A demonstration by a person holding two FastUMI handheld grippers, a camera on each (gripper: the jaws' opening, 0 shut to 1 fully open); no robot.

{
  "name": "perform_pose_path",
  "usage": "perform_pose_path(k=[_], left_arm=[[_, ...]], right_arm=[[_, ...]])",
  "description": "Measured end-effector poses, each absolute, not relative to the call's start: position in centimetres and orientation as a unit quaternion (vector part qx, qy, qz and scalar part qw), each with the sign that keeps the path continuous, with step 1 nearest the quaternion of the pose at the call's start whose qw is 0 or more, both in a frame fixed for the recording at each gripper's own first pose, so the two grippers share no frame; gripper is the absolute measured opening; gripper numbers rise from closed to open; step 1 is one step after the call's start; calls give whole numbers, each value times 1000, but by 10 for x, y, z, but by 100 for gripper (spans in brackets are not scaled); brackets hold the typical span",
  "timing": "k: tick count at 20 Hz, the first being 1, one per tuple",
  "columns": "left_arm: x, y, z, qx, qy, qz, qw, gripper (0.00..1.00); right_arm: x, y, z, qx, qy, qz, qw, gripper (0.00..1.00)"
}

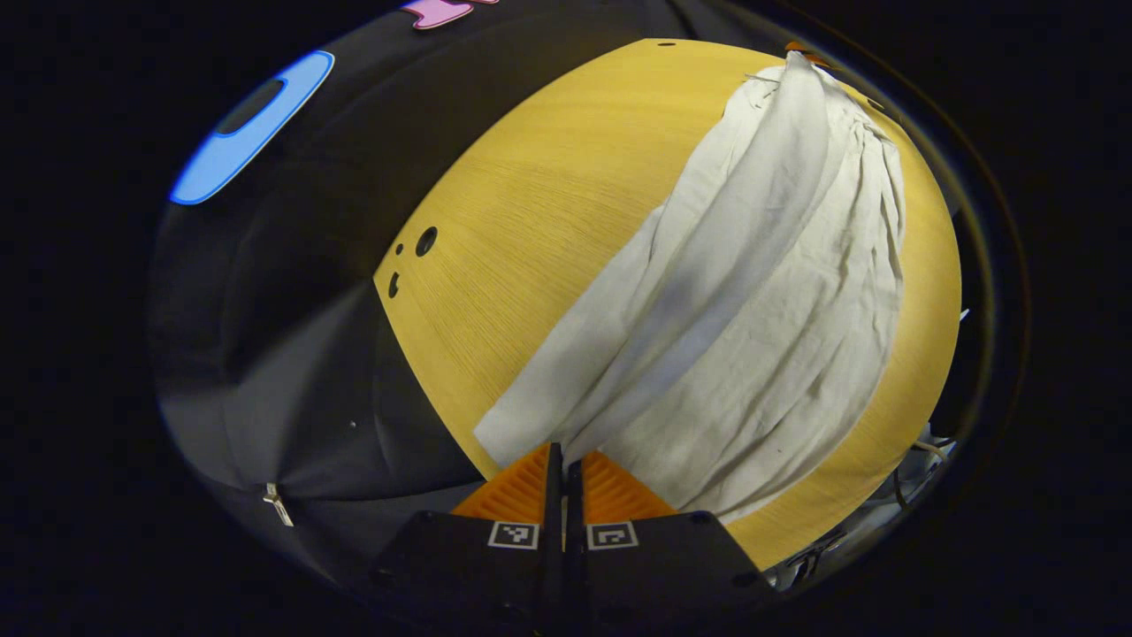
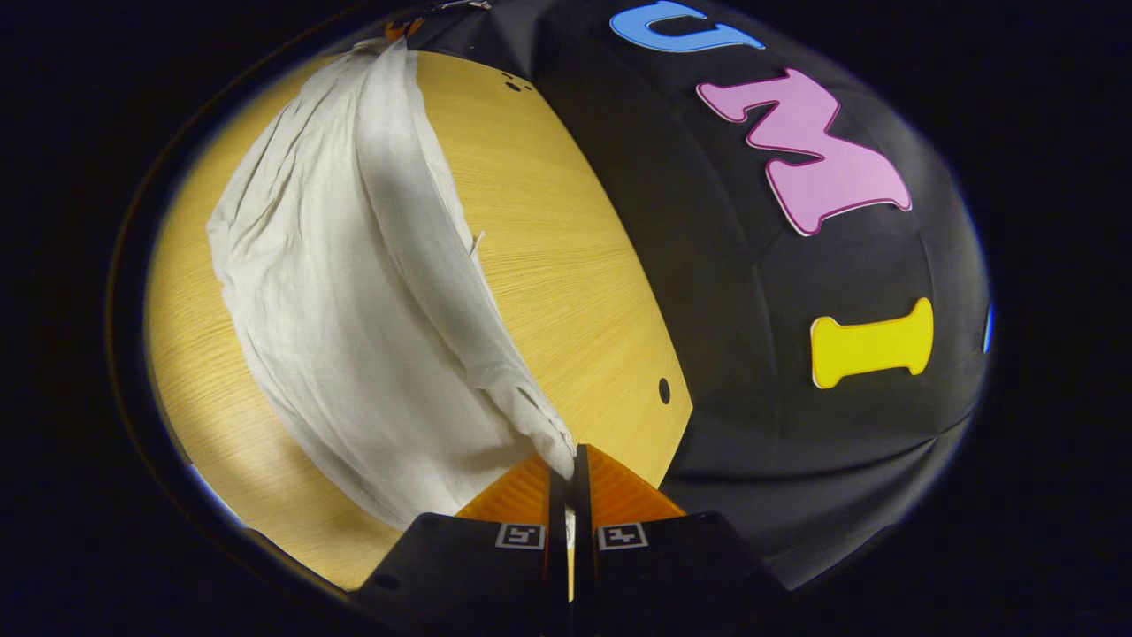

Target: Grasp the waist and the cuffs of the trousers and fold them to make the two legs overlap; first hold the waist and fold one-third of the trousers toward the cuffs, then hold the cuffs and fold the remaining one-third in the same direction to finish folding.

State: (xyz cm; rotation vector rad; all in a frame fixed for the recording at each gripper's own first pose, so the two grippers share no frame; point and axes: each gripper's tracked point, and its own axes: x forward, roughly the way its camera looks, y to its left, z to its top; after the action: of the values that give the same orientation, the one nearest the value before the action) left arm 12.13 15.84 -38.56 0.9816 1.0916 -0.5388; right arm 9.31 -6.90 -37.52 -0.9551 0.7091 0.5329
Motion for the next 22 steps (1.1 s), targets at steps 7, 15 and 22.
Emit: perform_pose_path(k=[7,15,22], left_arm=[[141,155,-423,456,522,-258,673,6],[150,156,-439,489,507,-252,664,8],[167,163,-422,554,445,-235,663,58]], right_arm=[[101,-61,-428,-444,366,262,775,7],[108,-57,-458,-465,384,261,754,10],[121,-68,-445,-489,356,237,760,59]])
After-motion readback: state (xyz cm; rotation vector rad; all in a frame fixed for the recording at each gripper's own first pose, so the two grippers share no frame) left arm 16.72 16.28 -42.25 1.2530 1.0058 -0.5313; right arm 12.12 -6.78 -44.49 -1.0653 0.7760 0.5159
